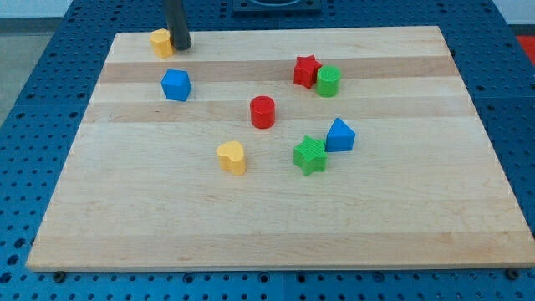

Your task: Move the red circle to the top center

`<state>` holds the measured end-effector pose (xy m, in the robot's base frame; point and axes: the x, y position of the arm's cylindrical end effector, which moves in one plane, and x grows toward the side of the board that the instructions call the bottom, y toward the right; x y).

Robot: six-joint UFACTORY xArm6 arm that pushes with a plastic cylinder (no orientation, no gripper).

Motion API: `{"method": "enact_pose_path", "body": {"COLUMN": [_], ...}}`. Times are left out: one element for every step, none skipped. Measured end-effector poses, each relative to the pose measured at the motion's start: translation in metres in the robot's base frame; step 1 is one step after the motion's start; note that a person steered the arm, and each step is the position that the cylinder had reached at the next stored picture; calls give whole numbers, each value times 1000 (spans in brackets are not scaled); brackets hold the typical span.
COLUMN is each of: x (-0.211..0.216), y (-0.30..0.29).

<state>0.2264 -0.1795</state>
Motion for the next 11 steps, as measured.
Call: {"method": "enact_pose_path", "body": {"x": [0, 0, 0, 5, 39, 90, 138, 185, 212, 215, 204], "y": [-12, -12, -8, 20, 44, 56, 56, 61, 90, 127, 149]}}
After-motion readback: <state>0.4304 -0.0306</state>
